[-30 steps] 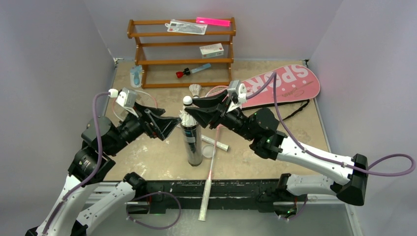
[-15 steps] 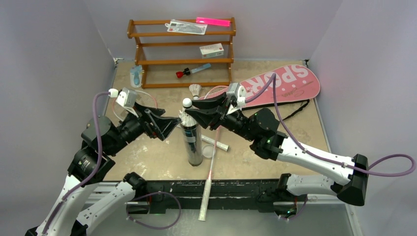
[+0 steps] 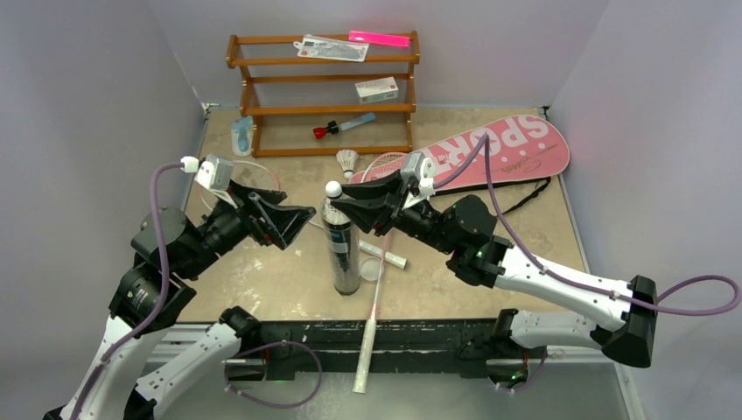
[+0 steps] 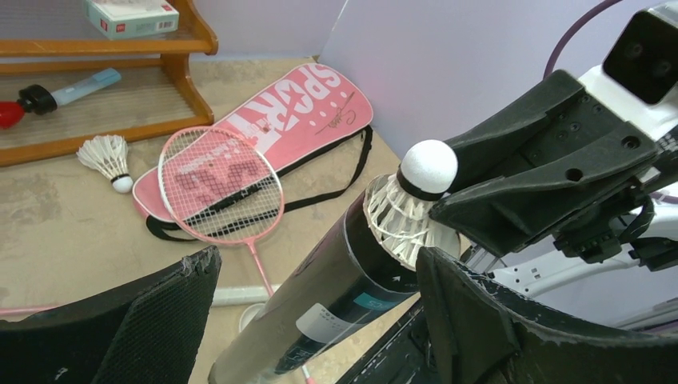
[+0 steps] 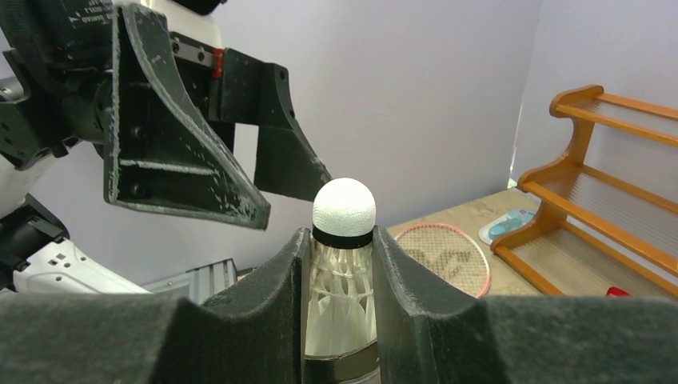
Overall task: Pack up the badminton gear
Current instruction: Place the shuttlecock at the shuttle tube.
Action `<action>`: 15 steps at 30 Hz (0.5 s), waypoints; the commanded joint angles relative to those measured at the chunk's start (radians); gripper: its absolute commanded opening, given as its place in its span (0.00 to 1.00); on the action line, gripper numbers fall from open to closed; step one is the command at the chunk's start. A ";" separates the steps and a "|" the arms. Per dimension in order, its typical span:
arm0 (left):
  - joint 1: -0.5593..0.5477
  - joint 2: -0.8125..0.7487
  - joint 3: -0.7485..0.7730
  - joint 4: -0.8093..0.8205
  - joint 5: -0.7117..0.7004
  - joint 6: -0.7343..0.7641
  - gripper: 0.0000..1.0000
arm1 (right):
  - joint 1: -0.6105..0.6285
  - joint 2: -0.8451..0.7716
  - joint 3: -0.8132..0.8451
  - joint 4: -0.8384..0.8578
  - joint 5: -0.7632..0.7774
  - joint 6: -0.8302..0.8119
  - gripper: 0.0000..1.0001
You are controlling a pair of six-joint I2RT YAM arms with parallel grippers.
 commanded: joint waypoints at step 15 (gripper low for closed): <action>0.002 0.181 0.207 0.056 0.078 -0.015 0.90 | 0.002 -0.031 -0.017 0.025 -0.029 -0.023 0.31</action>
